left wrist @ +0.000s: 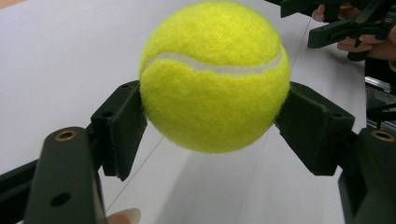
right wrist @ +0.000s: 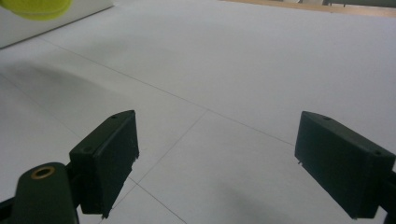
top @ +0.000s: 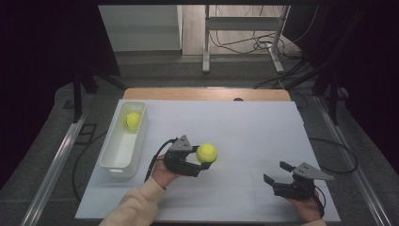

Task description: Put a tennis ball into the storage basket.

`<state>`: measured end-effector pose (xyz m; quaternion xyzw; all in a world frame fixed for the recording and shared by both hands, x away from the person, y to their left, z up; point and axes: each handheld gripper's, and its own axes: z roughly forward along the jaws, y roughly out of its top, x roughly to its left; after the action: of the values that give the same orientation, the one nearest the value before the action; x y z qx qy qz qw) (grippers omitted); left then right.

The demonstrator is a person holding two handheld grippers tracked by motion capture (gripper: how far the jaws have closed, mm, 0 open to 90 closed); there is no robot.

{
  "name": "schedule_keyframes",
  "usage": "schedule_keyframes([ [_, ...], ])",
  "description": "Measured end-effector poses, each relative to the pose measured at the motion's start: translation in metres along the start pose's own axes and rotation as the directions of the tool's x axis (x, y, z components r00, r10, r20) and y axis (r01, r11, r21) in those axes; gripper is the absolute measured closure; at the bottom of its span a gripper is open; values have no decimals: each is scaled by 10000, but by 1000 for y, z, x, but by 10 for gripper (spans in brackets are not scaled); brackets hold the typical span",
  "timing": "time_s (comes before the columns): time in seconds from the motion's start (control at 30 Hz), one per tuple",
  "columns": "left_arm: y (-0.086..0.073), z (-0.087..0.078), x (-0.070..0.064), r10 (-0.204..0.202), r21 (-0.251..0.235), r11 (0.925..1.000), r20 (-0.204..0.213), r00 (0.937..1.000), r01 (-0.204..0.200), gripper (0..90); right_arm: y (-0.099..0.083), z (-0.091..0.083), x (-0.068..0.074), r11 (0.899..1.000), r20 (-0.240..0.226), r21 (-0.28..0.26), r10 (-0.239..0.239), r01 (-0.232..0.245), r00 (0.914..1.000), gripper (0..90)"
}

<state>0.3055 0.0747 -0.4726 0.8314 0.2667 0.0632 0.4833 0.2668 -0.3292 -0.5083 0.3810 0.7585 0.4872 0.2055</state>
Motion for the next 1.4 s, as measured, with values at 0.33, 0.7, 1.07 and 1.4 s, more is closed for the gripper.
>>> schedule_keyframes([
  [0.33,0,-13,6,-174,-239,9996,-225,9996,169,265,0,0,0,10000,4,29,-19,19,10000,140],
  [0.7,1,-28,13,-335,-542,9980,-415,9986,312,265,0,1,0,10000,15,34,-1,1,10000,140],
  [1.07,0,-42,19,-567,-853,9951,-689,9960,508,265,0,1,0,10000,44,45,-41,40,10000,141],
  [1.4,1,-53,25,-731,-1132,9917,-1009,9922,615,265,0,1,0,10000,32,35,-29,29,10000,140],
])
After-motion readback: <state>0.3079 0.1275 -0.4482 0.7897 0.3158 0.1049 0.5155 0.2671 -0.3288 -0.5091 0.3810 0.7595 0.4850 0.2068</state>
